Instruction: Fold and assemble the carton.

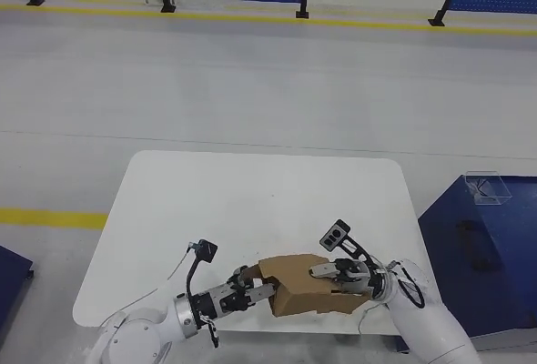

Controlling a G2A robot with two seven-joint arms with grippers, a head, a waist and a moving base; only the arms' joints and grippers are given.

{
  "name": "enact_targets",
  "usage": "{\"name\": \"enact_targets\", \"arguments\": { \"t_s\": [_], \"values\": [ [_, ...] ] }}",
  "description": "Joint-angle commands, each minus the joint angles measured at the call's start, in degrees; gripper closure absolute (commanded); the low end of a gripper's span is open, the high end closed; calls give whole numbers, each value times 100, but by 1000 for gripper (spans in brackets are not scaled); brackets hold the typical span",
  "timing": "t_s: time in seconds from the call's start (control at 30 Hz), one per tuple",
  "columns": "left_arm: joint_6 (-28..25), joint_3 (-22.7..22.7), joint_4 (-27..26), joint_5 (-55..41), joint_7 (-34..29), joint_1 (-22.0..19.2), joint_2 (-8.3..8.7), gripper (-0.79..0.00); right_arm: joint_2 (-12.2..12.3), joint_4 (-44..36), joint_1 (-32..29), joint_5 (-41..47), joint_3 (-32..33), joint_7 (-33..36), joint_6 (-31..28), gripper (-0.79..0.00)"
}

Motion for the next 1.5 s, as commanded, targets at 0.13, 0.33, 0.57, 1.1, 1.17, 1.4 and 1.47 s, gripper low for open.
{"name": "enact_targets", "arguments": {
  "t_s": [0.13, 0.33, 0.57, 1.1, 1.17, 1.4, 1.47],
  "values": [
    [-237, -395, -108, -562, 187, 194, 47, -785, 24, 122, 23, -33, 272, -48, -116, 0],
    [-288, -718, -427, -463, 276, 446, 104, -785, 56, 31, -70, -992, 386, -285, -932, 0],
    [-73, -519, -694, 840, 743, 577, 115, -785, 61, -143, -218, -1666, 291, -397, -1293, 0],
    [269, 79, -414, 1809, 997, 366, 92, -785, 57, -266, -326, -1598, 250, -101, -1253, 0],
    [151, 123, -408, 1788, 1006, 366, 94, -785, 51, -258, -330, -1530, 222, -91, -1163, 0],
    [-335, -145, -558, 1465, 1355, 513, 128, -785, 11, 82, -162, -779, 161, 2, -295, 0],
    [-538, -357, -632, 1059, 1496, 630, 145, -785, -10, 301, -39, -364, 123, 185, 214, 0]
  ]
}}
